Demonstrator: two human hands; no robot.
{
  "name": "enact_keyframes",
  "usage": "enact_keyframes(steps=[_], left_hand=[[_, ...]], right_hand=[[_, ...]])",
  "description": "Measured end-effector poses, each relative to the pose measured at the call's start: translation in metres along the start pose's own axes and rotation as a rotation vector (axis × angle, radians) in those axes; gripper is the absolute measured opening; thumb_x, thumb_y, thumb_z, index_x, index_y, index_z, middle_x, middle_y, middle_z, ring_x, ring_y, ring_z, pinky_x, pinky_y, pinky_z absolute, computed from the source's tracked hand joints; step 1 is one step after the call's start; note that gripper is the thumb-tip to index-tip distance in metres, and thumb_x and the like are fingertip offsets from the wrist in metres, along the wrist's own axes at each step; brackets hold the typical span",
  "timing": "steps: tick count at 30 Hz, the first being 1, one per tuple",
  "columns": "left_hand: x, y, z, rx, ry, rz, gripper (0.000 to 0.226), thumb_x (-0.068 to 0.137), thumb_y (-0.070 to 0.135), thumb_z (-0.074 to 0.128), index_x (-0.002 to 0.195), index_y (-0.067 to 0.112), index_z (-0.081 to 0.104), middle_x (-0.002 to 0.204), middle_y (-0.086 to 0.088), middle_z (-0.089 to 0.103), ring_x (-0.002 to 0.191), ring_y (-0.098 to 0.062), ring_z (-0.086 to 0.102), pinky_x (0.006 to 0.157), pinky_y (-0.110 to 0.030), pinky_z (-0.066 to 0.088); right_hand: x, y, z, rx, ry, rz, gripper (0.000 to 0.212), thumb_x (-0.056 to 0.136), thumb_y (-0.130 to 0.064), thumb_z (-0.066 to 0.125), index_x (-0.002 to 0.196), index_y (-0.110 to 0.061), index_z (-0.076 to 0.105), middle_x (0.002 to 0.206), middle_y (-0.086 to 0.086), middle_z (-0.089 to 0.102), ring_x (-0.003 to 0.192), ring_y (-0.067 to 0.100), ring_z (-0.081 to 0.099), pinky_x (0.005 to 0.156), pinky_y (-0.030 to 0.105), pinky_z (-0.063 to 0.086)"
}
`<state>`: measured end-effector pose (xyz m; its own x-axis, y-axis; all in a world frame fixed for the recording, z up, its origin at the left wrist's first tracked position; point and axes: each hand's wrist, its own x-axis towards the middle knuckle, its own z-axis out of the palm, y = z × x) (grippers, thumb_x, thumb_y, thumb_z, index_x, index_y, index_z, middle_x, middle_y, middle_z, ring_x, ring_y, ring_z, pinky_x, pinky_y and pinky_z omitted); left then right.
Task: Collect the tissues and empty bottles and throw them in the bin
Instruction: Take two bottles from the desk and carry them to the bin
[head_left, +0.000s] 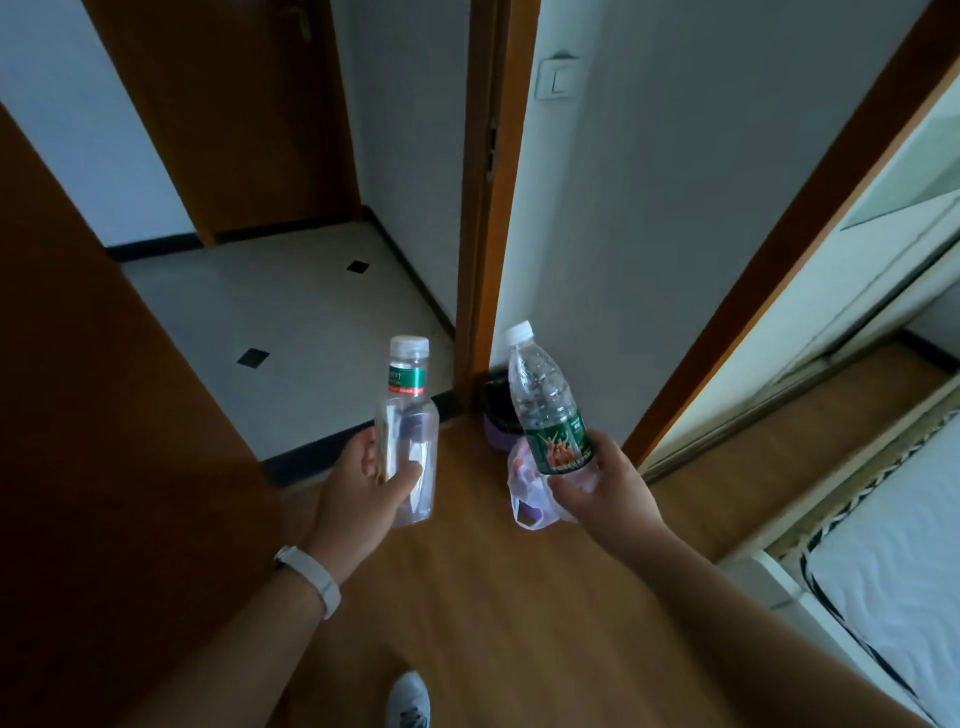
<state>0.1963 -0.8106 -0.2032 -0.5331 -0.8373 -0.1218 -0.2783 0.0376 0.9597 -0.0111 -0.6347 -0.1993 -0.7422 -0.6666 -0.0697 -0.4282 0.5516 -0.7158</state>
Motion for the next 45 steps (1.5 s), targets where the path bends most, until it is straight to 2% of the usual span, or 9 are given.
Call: enact_keyframes(steps=[6,10,15,19,23,26,31,40,45], left_hand=[[0.078,0.008,-0.024,0.006,-0.027,0.021,0.028,0.085,0.024,0.072,0.106,0.030,0.055,0.092,0.011,0.067,0.081,0.007,0.064,0.070,-0.024,0.052],[0.113,0.010,-0.020,0.053,-0.035,0.004,0.034,0.083,0.019,0.073,0.111,0.017,0.053,0.082,0.011,0.060,0.070,0.009,0.060,0.063,-0.017,0.045],[0.165,0.012,0.002,0.093,-0.071,-0.022,0.041,0.083,0.013,0.073,0.117,0.014,0.050,0.089,0.009,0.060,0.079,0.001,0.060,0.064,-0.017,0.047],[0.210,0.014,0.025,0.153,-0.087,-0.038,0.042,0.080,0.020,0.075,0.113,0.020,0.050,0.096,-0.005,0.065,0.087,-0.021,0.065,0.072,-0.039,0.057],[0.275,0.023,0.055,0.232,-0.120,-0.033,0.047,0.080,0.022,0.075,0.119,0.020,0.050,0.100,0.007,0.065,0.089,-0.008,0.064,0.067,-0.024,0.050],[0.328,0.034,0.084,0.258,-0.120,-0.065,0.046,0.079,0.024,0.076,0.118,0.021,0.051,0.099,0.007,0.066,0.090,-0.012,0.066,0.074,-0.032,0.055],[0.403,0.052,0.141,0.339,-0.195,-0.053,0.053,0.070,0.040,0.077,0.115,0.027,0.052,0.101,0.011,0.064,0.093,-0.007,0.062,0.078,-0.033,0.054],[0.482,0.056,0.214,0.381,-0.277,-0.092,0.049,0.077,0.030,0.079,0.116,0.024,0.051,0.102,0.010,0.064,0.092,-0.004,0.062,0.075,-0.026,0.052],[0.514,0.042,0.239,0.401,-0.310,-0.104,0.044,0.077,0.030,0.079,0.111,0.027,0.051,0.097,0.010,0.064,0.087,-0.001,0.062,0.073,-0.028,0.054]], right_hand=[[0.053,-0.032,0.022,0.004,0.052,0.063,0.064,0.072,-0.046,0.073,0.128,-0.034,0.046,0.107,-0.014,0.061,0.092,0.005,0.060,0.074,0.029,0.052],[0.079,-0.036,0.027,0.007,0.059,0.106,0.067,0.067,-0.052,0.069,0.127,-0.034,0.047,0.107,-0.016,0.061,0.093,0.005,0.060,0.075,0.030,0.054],[0.125,-0.022,0.027,0.047,0.059,0.174,0.062,0.068,-0.046,0.071,0.125,-0.036,0.048,0.105,-0.014,0.062,0.091,0.004,0.061,0.074,0.029,0.053],[0.172,-0.005,0.031,0.069,0.050,0.219,0.060,0.072,-0.043,0.072,0.125,-0.034,0.047,0.105,-0.013,0.062,0.092,0.008,0.061,0.073,0.030,0.052],[0.240,0.016,0.034,0.077,0.061,0.235,0.064,0.073,-0.047,0.071,0.130,-0.032,0.046,0.109,-0.011,0.063,0.094,0.010,0.060,0.077,0.030,0.050],[0.296,0.031,0.026,0.109,0.049,0.245,0.063,0.078,-0.039,0.073,0.133,-0.028,0.045,0.107,-0.012,0.060,0.091,0.007,0.056,0.072,0.022,0.042],[0.375,0.061,0.008,0.185,0.024,0.296,0.063,0.076,-0.034,0.075,0.130,-0.025,0.044,0.104,-0.010,0.059,0.083,0.002,0.055,0.060,0.010,0.036],[0.459,0.101,0.000,0.248,-0.031,0.350,0.065,0.076,-0.034,0.075,0.131,-0.025,0.043,0.105,-0.013,0.057,0.082,-0.012,0.050,0.062,0.009,0.036],[0.485,0.130,0.014,0.249,-0.045,0.416,0.071,0.073,-0.040,0.076,0.133,-0.026,0.042,0.111,-0.011,0.059,0.089,0.002,0.055,0.070,0.021,0.040]])
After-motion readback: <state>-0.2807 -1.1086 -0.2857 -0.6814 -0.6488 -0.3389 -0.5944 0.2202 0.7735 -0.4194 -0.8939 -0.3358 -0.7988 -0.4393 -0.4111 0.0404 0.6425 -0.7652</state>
